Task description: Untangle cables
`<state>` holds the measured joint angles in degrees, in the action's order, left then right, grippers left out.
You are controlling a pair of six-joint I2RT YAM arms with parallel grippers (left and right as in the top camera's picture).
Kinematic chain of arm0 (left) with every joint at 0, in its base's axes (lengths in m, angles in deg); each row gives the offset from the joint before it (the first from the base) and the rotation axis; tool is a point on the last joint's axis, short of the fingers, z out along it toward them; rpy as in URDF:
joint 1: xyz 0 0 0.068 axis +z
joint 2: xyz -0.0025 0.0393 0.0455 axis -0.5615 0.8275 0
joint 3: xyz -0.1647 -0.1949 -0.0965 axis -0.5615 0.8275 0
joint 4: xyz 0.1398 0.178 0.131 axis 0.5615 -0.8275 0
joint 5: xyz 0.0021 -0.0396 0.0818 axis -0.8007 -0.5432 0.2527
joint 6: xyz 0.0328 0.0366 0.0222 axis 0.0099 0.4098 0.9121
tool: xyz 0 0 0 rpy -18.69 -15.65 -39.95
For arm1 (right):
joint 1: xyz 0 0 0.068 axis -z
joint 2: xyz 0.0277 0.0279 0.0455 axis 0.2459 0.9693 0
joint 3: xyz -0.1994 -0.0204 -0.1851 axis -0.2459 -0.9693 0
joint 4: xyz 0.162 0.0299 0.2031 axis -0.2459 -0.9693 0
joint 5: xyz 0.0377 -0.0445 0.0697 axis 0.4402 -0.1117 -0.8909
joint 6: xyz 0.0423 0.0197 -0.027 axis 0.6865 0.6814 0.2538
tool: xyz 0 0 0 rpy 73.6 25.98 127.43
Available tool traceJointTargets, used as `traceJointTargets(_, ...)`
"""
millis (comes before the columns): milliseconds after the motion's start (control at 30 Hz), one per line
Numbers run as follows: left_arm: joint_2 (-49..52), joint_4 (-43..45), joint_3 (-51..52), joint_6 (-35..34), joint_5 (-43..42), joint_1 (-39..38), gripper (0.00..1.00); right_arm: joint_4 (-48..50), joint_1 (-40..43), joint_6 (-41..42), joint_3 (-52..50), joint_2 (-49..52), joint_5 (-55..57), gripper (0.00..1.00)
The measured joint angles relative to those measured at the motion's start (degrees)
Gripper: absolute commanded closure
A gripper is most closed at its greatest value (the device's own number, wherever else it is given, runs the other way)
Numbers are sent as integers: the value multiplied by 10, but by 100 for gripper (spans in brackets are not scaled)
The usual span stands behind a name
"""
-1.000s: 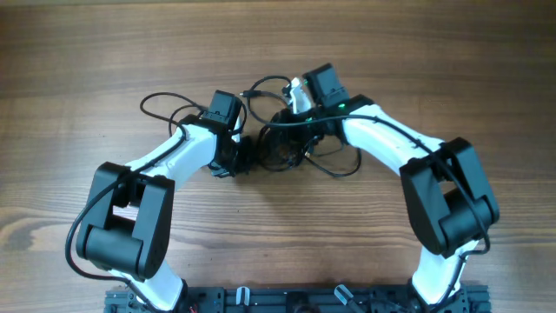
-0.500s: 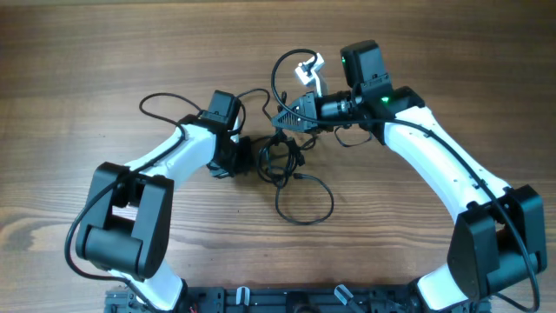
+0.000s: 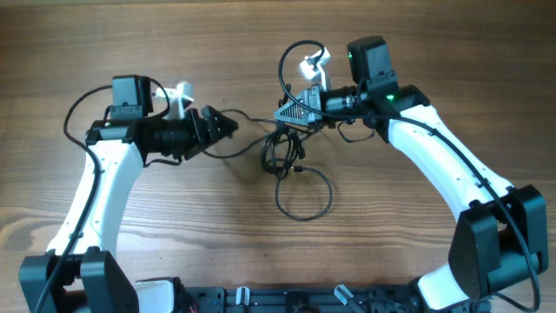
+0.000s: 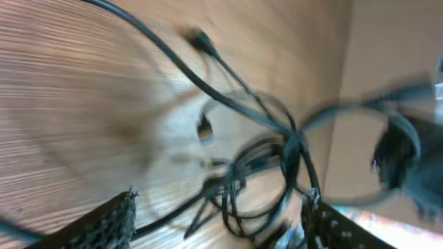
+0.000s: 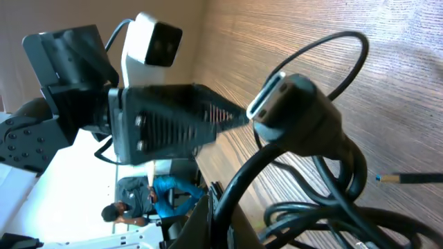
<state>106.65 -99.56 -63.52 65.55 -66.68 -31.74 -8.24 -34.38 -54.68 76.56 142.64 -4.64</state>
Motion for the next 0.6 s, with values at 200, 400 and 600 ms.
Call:
traceJointTargets(200,3,-12,0,107,-14,-73,22,1,0,2,0,0,0,96)
traceJointTargets(400,24,17,0,135,15,-143,45,1,0,2,0,0,0,96)
traceJointTargets(600,65,24,0,137,66,-165,60,1,0,2,0,0,0,96)
